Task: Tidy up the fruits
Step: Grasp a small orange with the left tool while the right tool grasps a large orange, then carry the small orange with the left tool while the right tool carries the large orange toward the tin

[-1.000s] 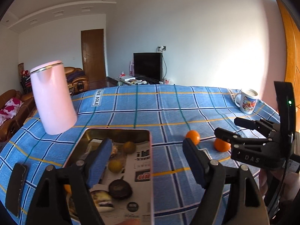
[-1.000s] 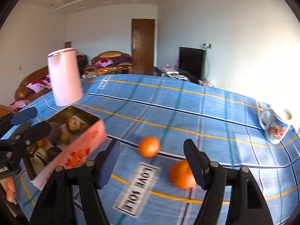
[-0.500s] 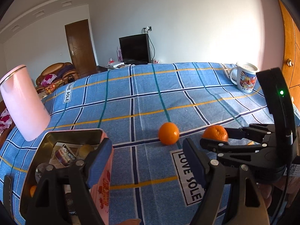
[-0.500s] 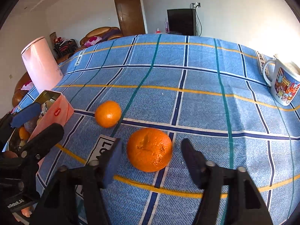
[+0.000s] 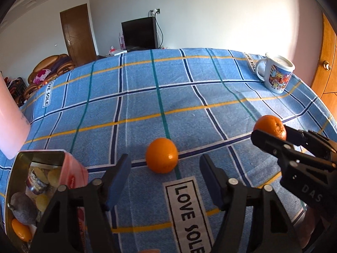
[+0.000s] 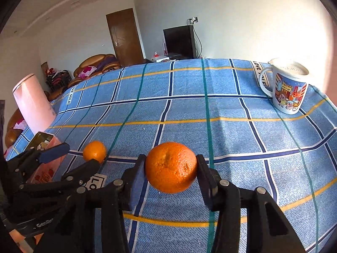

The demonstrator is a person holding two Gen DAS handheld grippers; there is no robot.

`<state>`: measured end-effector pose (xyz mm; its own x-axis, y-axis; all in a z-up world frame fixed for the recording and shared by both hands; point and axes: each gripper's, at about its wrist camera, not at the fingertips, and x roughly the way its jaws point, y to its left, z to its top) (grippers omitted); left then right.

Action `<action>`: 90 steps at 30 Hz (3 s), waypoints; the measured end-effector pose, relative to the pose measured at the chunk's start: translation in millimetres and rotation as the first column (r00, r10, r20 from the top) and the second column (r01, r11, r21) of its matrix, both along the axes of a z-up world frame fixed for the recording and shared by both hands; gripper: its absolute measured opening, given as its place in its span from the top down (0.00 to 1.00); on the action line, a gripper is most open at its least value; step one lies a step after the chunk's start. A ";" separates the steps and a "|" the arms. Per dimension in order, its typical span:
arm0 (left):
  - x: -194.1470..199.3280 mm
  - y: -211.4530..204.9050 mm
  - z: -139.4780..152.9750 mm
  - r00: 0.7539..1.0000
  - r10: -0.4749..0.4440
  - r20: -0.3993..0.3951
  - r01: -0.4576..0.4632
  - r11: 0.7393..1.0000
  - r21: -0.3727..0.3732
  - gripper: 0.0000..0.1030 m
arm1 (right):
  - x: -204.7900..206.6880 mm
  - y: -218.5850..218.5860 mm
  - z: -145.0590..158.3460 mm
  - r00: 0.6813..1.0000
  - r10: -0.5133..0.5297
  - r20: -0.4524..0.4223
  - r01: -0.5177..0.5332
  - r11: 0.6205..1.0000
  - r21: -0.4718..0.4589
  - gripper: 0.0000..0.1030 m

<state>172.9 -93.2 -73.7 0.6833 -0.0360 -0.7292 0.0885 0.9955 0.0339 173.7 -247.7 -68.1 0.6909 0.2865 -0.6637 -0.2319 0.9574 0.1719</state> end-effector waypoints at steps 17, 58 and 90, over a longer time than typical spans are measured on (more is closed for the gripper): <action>25.9 12.4 -18.4 0.994 0.052 -0.096 -0.057 0.997 -0.048 0.40 | -4.4 2.8 1.9 1.000 0.011 0.025 -0.010 1.000 -0.006 0.53; -14.9 8.9 19.1 0.976 0.064 0.208 -0.059 0.998 -0.030 0.66 | -26.3 -4.4 18.1 0.987 0.013 0.159 -0.020 0.999 0.046 0.53; -56.3 14.8 35.7 0.913 0.090 0.398 -0.081 0.996 -0.038 0.65 | -65.6 -1.7 37.2 0.920 0.018 0.391 -0.026 1.000 0.013 0.53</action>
<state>116.5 -78.4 -38.0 0.9184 0.0233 -0.3949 -0.0133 0.9995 0.0280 108.2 -249.5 -31.0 0.8875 0.3139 -0.3372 -0.3050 0.9489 0.0805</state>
